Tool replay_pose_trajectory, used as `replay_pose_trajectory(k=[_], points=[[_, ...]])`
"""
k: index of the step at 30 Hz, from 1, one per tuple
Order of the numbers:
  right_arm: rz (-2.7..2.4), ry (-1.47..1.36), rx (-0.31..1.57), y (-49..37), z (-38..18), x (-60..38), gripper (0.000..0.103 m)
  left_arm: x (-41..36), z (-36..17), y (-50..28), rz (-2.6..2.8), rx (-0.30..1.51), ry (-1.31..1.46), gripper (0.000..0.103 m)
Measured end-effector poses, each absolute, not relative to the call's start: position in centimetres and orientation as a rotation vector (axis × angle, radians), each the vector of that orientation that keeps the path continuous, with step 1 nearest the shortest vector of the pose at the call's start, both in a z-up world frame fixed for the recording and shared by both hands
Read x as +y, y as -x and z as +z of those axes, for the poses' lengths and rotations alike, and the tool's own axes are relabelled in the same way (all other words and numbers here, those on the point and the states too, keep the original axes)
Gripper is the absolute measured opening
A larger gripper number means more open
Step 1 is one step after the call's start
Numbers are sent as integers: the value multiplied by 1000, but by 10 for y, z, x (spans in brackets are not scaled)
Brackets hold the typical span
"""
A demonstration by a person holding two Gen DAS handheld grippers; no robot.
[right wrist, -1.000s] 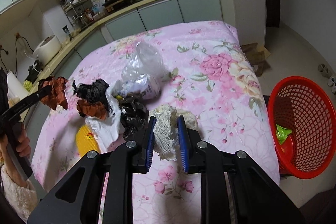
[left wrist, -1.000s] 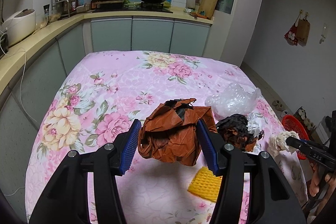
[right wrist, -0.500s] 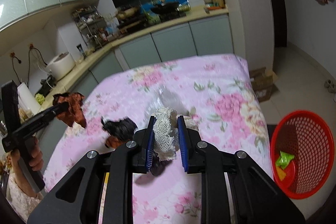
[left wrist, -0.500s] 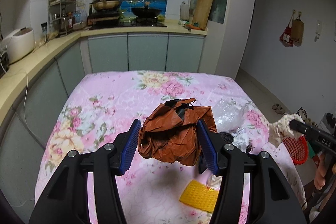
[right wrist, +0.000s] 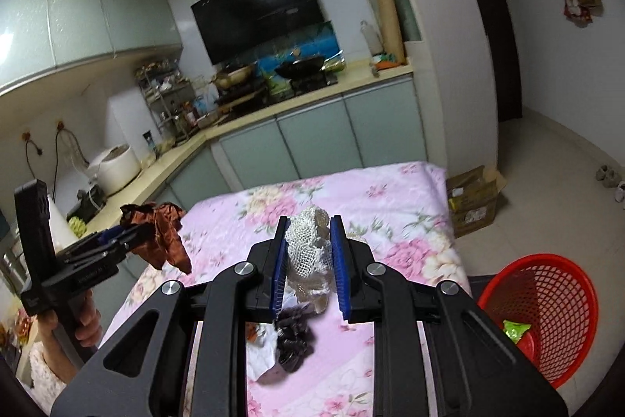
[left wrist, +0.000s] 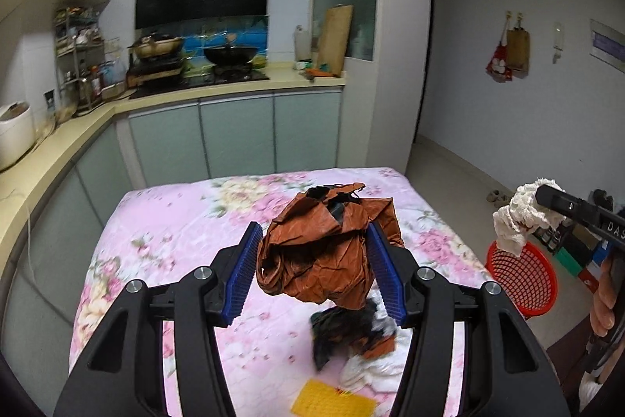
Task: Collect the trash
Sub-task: 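Lift the cream net with the right tool while the left tool carries the brown bag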
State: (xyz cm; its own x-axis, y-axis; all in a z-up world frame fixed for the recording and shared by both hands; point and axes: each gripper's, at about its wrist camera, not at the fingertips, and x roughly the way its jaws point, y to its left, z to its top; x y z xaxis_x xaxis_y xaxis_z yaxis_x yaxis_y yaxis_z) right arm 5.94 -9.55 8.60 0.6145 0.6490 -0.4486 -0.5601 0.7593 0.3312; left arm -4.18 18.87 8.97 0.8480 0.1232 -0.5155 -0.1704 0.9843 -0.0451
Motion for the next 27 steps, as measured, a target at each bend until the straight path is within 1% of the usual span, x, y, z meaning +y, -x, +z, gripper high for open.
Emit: replay_pose_trajectory(k=[7, 11, 18, 19, 21, 23, 24, 27], points=[[632, -198, 560, -68, 93, -122, 20, 156, 91, 16, 71, 540, 66, 53], [617, -208, 572, -73, 88, -133, 16, 138, 88, 3, 24, 551, 60, 53], [625, -176, 710, -87, 41, -132, 17, 119, 71, -8, -33, 592, 78, 53], [629, -167, 739, -89, 32, -131, 21, 118, 69, -8, -35, 597, 77, 53], [613, -132, 783, -91, 18, -125, 35, 118, 66, -12, -38, 608, 80, 53], [596, -108, 823, -91, 4, -118, 67, 118, 66, -12, -39, 608, 83, 53], [587, -114, 845, -92, -4, -116, 73, 119, 66, -12, -40, 607, 84, 53], [602, -114, 905, -95, -24, -109, 74, 120, 65, -12, -38, 607, 82, 53]])
